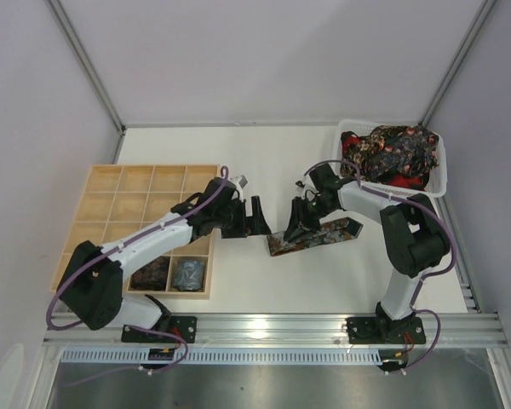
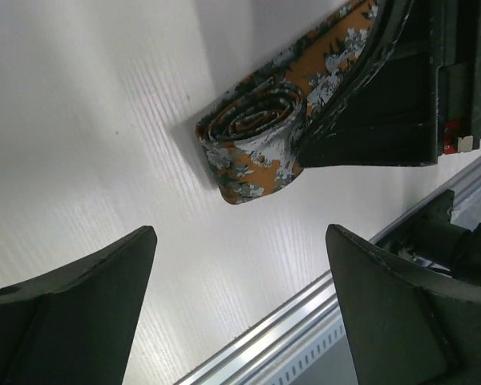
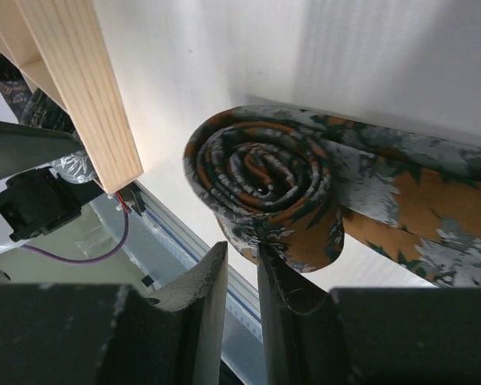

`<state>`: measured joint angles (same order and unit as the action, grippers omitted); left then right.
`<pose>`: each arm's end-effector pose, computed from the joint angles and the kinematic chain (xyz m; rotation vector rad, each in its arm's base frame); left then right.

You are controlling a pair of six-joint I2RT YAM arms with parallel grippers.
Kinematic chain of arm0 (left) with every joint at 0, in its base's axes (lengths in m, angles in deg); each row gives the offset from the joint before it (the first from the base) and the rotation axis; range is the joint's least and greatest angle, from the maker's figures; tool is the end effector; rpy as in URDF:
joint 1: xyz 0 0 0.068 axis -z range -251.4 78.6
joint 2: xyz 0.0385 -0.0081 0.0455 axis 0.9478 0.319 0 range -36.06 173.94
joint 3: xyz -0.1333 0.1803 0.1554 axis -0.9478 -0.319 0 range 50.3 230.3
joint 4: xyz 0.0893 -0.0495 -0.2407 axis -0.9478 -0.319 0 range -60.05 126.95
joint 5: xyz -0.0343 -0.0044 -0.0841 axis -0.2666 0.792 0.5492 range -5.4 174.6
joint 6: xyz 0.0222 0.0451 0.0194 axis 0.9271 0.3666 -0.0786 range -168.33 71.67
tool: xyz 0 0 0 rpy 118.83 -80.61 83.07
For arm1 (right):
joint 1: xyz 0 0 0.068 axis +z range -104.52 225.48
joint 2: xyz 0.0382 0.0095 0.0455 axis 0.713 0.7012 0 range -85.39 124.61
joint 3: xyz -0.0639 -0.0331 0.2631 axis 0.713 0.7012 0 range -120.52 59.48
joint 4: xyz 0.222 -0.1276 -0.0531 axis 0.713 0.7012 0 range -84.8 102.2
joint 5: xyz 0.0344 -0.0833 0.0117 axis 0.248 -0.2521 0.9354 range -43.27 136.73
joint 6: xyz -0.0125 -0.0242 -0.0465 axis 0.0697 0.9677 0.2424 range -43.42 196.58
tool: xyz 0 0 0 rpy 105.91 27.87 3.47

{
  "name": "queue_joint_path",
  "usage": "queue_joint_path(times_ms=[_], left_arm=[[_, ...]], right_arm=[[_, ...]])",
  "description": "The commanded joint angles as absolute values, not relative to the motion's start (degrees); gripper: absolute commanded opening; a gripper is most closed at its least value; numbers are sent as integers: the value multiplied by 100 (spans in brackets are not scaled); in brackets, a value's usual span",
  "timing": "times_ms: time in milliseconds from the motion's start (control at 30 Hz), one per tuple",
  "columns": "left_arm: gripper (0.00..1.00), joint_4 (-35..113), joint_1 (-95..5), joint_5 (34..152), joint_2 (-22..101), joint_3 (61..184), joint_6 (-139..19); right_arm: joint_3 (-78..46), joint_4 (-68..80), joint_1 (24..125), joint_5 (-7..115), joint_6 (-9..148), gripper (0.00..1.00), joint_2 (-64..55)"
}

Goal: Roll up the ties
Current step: Roll the tie

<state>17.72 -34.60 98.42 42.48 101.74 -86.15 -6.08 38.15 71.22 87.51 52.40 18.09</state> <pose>0.2255 -0.1793 0.2355 0.1005 2.5416 -0.8619 0.3005 0.1707 0.1716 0.2207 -2.8941 -1.1820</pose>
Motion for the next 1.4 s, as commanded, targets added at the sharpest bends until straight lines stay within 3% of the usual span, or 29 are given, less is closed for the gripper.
queue_joint_path(times_ms=[0,233,633,1367], left_arm=[[93,2095,-3413,10402,4435,10102,-9094],[99,2298,-3405,10885,5041,10329,-9289],[100,3034,-3413,11342,6096,10655,-9570],[82,3238,-3413,11290,6791,11016,-10256]], right_arm=[[-494,3658,6991,8593,5443,27,1656],[-547,3640,6868,8646,5672,27,1744],[-670,3631,6745,8734,5725,26,1858],[-564,3464,6569,8848,5654,25,1920]])
